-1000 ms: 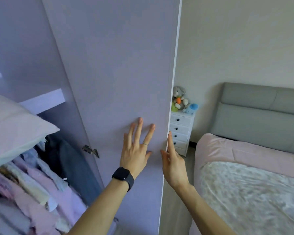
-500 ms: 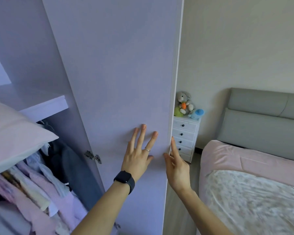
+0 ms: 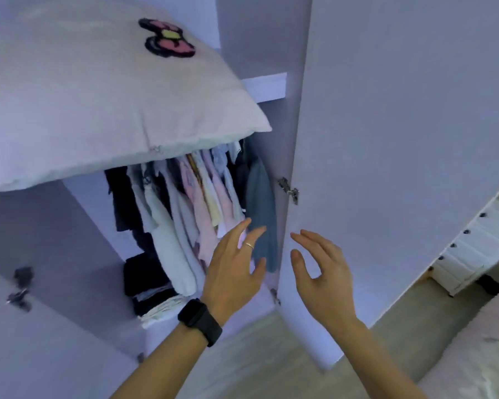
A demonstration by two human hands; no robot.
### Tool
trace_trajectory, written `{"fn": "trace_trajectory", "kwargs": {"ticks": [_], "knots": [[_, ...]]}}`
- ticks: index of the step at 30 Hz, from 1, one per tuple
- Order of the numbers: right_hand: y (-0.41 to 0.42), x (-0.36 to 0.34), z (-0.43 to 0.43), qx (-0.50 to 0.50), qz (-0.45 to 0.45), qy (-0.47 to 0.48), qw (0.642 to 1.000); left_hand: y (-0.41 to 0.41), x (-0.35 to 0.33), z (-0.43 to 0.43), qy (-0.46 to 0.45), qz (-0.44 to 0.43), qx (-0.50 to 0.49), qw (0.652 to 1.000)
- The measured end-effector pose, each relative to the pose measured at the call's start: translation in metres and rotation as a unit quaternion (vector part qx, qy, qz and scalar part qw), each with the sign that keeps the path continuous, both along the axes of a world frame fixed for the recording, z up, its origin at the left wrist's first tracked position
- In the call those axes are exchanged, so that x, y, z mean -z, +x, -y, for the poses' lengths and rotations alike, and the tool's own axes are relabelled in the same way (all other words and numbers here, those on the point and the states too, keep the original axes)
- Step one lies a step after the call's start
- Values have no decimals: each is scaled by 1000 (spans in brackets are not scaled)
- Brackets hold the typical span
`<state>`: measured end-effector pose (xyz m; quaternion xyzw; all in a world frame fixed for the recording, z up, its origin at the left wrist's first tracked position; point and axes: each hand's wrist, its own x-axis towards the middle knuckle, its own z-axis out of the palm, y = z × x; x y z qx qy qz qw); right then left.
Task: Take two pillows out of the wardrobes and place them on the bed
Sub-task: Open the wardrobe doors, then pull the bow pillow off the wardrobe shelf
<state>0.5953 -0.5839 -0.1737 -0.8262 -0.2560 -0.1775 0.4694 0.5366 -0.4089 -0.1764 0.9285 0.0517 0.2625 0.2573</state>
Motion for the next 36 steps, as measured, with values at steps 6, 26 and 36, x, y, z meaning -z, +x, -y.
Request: {"fn": "trace_trajectory", "kwargs": {"ticks": [6,26,36], "knots": [[9,-57,-71,-164,108,18,980,-65,-78,-45,94,68,-169,979],[145,-339,-237,-265,0,-85,960,-17,-342,-219,21,-52,-415,908],[205,-350,-341,-298,-286,-137,900,45,-337,-336,-203,-118,-388,891]]}}
